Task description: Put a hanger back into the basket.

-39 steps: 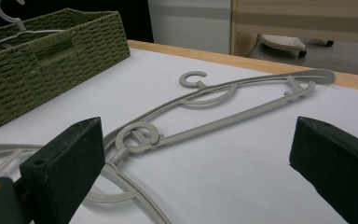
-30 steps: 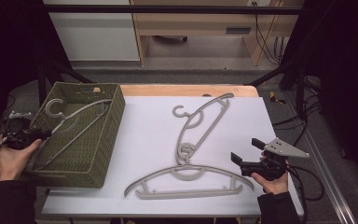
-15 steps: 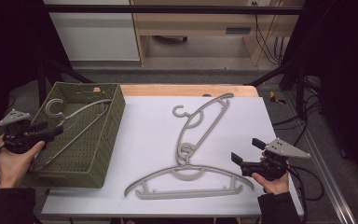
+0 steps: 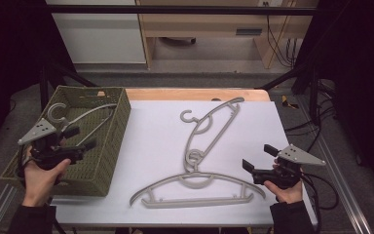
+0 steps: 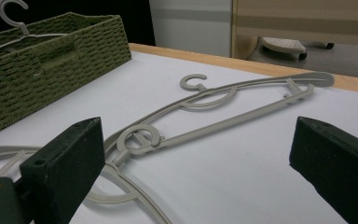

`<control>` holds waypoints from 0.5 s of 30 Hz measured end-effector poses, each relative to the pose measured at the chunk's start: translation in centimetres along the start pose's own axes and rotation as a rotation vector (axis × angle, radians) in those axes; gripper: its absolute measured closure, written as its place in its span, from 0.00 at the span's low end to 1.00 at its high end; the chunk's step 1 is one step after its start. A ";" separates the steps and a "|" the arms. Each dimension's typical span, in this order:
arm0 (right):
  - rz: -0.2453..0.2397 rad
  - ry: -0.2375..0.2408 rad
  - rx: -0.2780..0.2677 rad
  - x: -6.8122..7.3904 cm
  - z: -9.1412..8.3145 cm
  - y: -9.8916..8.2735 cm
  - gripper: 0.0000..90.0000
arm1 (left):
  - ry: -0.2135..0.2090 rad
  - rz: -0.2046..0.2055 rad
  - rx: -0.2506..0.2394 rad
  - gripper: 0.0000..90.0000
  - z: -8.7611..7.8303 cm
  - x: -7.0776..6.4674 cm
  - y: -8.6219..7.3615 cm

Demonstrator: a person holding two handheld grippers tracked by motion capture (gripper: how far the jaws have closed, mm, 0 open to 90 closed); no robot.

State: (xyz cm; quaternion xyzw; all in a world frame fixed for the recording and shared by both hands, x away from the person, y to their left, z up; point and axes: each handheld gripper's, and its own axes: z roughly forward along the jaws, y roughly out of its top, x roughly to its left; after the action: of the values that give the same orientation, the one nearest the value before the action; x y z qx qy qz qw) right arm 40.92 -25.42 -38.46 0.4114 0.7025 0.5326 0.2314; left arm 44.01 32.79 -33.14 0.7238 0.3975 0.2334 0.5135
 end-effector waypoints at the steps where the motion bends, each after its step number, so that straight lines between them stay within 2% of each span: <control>1: 0.002 -0.001 -0.002 0.0 0.0 0.0 0.04 | -0.009 0.010 -0.003 0.15 0.2 -0.4 0.0; 3: 0.004 -0.001 -0.003 0.0 -0.1 0.0 0.04 | -0.035 0.035 -0.008 0.11 0.7 -1.5 0.1; 6: 0.002 0.000 -0.004 -0.1 -0.1 0.0 0.04 | -0.072 0.045 -0.034 0.10 1.3 -3.0 0.1; 9: 0.003 0.002 -0.004 0.0 -0.2 0.1 0.04 | -0.112 0.052 -0.039 0.10 2.0 -4.1 -0.2; 15: 0.000 0.006 0.000 0.1 -0.2 0.0 0.04 | -0.171 0.084 0.018 0.10 3.8 -6.1 -1.3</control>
State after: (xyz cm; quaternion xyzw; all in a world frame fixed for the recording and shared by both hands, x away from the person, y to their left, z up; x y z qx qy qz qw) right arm 40.74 -25.48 -38.40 0.4097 0.7032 0.5339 0.2295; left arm 42.93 25.90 -35.30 0.7616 0.3235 0.1883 0.5289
